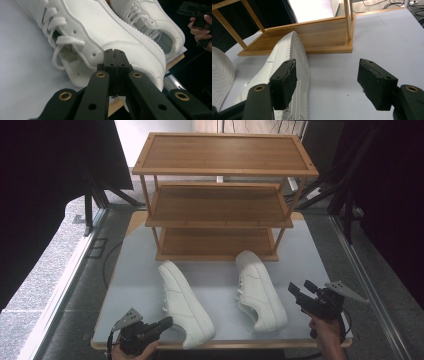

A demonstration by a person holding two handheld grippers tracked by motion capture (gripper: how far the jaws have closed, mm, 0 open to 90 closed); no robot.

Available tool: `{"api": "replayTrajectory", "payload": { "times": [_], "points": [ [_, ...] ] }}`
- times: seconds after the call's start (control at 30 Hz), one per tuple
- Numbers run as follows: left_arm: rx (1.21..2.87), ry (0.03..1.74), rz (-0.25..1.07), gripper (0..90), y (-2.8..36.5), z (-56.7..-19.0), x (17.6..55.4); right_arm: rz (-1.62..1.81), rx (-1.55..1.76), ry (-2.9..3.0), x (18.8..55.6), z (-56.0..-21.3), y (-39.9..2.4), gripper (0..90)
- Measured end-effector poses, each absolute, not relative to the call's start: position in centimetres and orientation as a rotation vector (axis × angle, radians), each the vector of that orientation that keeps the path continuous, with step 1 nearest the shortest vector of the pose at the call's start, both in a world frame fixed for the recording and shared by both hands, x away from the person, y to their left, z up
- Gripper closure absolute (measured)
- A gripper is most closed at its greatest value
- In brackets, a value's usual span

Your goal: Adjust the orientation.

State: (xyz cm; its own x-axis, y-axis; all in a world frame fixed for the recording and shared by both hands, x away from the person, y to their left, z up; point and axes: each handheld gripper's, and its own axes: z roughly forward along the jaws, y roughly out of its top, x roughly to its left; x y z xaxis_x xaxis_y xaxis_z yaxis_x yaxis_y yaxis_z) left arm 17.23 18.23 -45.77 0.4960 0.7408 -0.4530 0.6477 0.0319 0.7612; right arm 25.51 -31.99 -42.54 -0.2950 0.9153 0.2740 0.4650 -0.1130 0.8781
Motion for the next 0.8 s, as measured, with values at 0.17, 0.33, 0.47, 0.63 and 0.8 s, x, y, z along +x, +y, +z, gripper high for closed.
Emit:
{"api": "replayTrajectory", "payload": {
  "times": [0.17, 0.33, 0.47, 0.63, 0.8],
  "points": [
    [1.665, 1.173, 0.093, 90.0, 17.7, -45.2, 18.1, 1.389, 1.531, 1.716, 25.4, -42.6, -32.3, 31.5],
    [1.663, 1.144, 0.087, 90.0, 16.8, -44.5, 19.0, 1.386, 1.544, 1.708, 25.4, -42.7, -32.4, 31.5],
    [1.644, 1.104, 0.072, 90.0, 15.1, -43.5, 20.5, 1.384, 1.543, 1.712, 25.4, -42.7, -32.4, 31.5],
    [1.669, 1.062, 0.068, 89.9, 12.7, -42.6, 22.7, 1.383, 1.543, 1.712, 25.5, -42.8, -32.4, 31.5],
    [1.732, 1.081, 0.055, 86.6, 9.9, -43.1, 25.2, 1.384, 1.553, 1.700, 25.5, -42.9, -32.8, 31.5]
  ]
}}
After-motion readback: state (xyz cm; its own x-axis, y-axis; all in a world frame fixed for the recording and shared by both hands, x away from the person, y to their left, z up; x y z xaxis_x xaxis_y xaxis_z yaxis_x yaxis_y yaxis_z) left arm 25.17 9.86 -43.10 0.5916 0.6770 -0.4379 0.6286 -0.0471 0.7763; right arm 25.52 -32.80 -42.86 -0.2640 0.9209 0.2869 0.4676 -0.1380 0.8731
